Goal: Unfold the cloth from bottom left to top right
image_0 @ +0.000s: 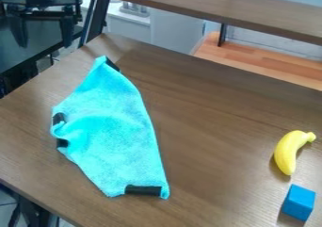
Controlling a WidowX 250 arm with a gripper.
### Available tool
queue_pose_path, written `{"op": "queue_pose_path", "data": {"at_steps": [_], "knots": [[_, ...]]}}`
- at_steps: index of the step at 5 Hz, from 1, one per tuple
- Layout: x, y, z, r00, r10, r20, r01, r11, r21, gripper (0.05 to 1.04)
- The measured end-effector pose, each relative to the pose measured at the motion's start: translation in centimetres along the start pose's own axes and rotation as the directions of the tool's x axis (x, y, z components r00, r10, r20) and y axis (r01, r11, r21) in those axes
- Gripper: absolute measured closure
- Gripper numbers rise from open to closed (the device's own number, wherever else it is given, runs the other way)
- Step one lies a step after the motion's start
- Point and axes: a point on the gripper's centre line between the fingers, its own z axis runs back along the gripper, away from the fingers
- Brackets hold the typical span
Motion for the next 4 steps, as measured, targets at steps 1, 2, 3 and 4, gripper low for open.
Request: {"op": "queue_pose_path", "data": {"at_steps": [1,2,3,4], "knots": [[-0.4,-0.1,-1.2,0.999,-0.003,-0.033,0.004,1.000,0.005,0.082],[-0.7,-0.1,-4.6,0.996,0.005,-0.085,-0.006,1.000,-0.015,0.082],[-0.6,0.7,-6.8,0.991,0.036,-0.129,-0.044,0.997,-0.059,0.082],[-0.9,1.6,-7.9,0.989,0.070,-0.127,-0.082,0.993,-0.086,0.082]]}}
